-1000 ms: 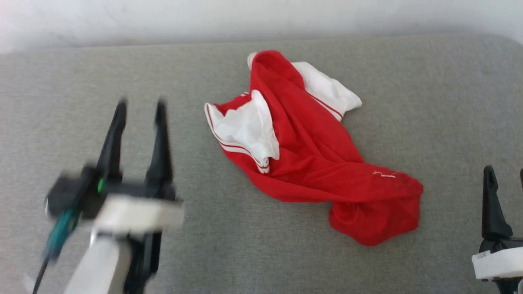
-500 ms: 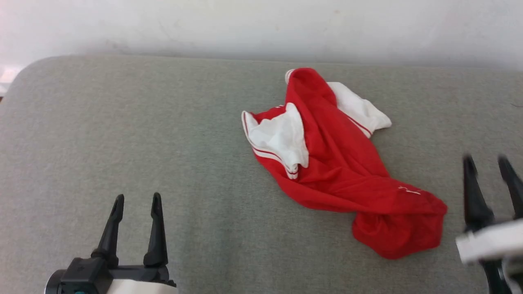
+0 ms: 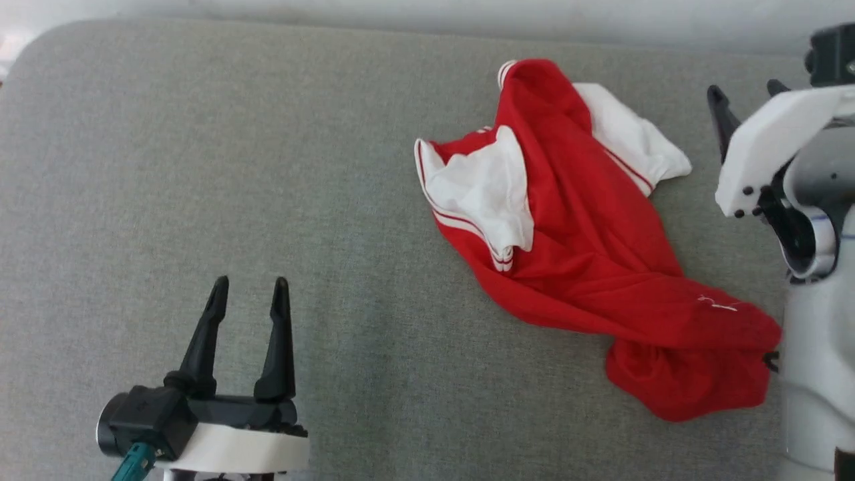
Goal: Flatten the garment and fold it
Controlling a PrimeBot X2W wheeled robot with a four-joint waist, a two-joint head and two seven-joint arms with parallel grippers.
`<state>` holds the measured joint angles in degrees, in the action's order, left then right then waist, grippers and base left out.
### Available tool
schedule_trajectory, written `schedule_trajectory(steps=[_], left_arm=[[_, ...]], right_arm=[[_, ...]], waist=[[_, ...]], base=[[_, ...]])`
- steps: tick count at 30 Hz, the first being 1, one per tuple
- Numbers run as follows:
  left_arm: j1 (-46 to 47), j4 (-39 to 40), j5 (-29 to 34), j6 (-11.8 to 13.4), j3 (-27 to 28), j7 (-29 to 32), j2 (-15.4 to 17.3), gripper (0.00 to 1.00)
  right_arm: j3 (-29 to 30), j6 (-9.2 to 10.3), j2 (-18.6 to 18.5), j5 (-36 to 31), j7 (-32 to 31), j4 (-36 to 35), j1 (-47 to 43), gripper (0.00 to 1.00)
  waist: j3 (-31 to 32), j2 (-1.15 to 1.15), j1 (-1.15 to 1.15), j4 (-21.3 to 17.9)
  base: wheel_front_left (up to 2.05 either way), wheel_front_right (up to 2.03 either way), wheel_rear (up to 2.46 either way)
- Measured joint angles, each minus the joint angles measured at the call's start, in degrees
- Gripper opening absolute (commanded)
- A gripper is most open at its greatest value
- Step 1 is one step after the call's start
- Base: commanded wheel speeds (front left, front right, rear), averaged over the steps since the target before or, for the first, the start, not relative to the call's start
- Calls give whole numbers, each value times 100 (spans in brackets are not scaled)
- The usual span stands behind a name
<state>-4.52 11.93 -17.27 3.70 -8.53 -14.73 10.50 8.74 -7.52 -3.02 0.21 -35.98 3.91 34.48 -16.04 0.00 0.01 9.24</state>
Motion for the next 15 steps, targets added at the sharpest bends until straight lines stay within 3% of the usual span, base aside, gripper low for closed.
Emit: schedule_trajectory(steps=[7,15], left_arm=[[316,-114,74,-301,19,0,-205,100],[407,-341,96,-560,55,0,-390,100]], right_arm=[[115,-1,3,-550,-960,987,575,100],[413,-1,-51,-1013,-1300,1641,737,100]], waist=[[-443,0,1,245],[-757,0,-1,670]], base=[[0,0,0],[0,0,0]])
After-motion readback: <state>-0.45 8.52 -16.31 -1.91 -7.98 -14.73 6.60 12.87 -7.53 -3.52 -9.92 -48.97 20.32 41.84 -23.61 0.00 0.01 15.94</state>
